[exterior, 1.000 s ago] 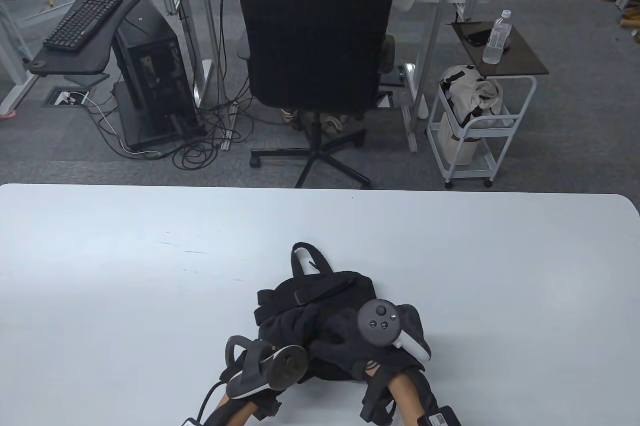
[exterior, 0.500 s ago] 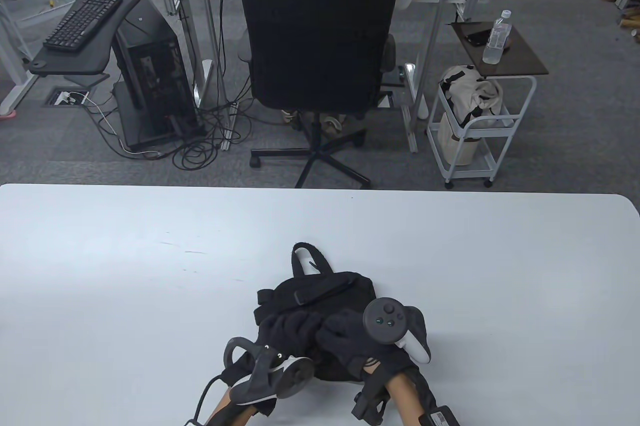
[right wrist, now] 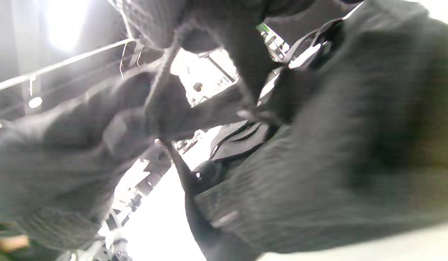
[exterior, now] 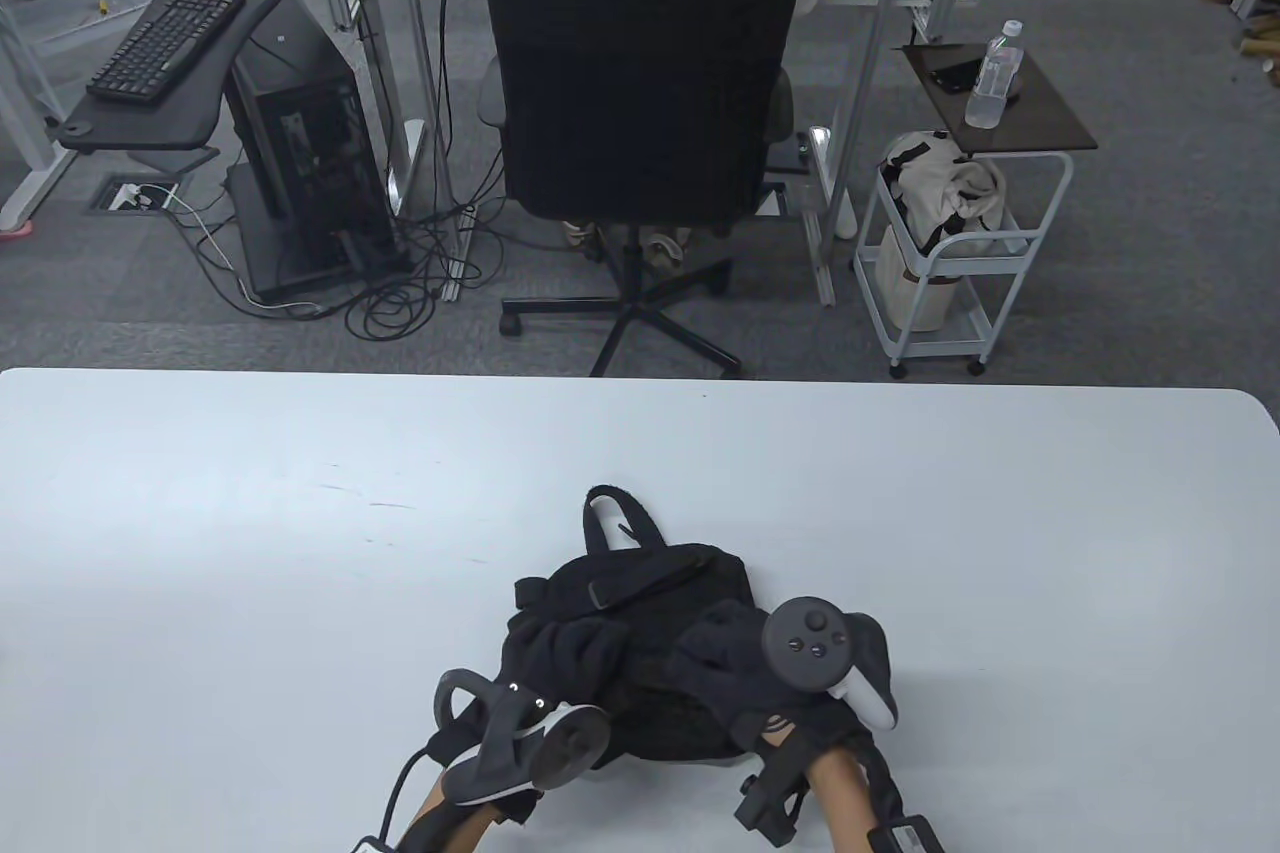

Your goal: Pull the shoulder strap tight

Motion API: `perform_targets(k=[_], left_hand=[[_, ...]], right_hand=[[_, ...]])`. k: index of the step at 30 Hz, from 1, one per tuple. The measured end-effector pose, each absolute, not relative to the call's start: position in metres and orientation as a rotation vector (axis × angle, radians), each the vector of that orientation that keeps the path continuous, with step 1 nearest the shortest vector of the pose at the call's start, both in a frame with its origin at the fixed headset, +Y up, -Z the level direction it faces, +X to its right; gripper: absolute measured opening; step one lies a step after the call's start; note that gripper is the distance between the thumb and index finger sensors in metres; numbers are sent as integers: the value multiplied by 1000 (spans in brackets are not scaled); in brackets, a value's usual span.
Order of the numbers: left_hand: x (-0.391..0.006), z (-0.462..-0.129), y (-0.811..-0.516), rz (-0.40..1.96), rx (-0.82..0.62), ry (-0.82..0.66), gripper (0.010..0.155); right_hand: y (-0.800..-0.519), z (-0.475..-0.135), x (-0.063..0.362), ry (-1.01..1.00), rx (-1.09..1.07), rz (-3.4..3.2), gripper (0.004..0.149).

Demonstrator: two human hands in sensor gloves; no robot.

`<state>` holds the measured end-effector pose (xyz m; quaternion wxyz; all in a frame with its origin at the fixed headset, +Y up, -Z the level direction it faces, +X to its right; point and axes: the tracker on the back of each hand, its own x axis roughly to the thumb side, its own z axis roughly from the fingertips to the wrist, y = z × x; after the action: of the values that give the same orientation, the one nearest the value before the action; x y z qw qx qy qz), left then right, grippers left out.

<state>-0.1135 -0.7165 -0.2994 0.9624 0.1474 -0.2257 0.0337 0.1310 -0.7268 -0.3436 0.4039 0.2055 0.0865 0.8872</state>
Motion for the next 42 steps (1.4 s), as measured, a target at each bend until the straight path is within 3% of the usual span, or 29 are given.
perform_targets(k=[5,8,10,12,15,16,23,29,31,34,36,38,40,42], left_hand=[[-109,-300,-722,85,257,-466,64],[-102,-296,-722,49,269,-487,65],[-99,-294,-720,43,277,-492,65],[-98,-292,-718,58,289,-494,66],[-102,-293,-720,25,287,-487,65],[-102,-294,-721,53,271,-495,65],[-112,-300,-721,99,237,-458,65],[-121,-305,-720,134,235,-417,65],[-119,-303,-721,81,251,-417,65],[-118,-302,-721,111,245,-437,65],[-115,-300,-718,110,255,-448,65],[-113,-297,-716,115,263,-461,65],[-112,-295,-720,-14,265,-461,65],[-112,-298,-722,26,244,-473,65]], right_hand=[[-733,-344,146,248,442,2289,34],[-719,-338,124,153,472,2354,69],[-717,-335,103,147,515,2422,76],[-722,-336,78,221,550,2546,71],[-725,-337,69,215,531,2480,43],[-725,-336,68,234,552,2446,40],[-711,-332,83,99,589,2529,34],[-718,-338,137,201,492,2502,33],[-718,-337,133,180,448,2565,37],[-709,-332,108,111,518,2509,72],[-711,-333,79,160,569,2483,75],[-721,-337,64,244,558,2548,64],[-726,-338,62,199,576,2517,40],[-723,-337,64,210,597,2484,36]])
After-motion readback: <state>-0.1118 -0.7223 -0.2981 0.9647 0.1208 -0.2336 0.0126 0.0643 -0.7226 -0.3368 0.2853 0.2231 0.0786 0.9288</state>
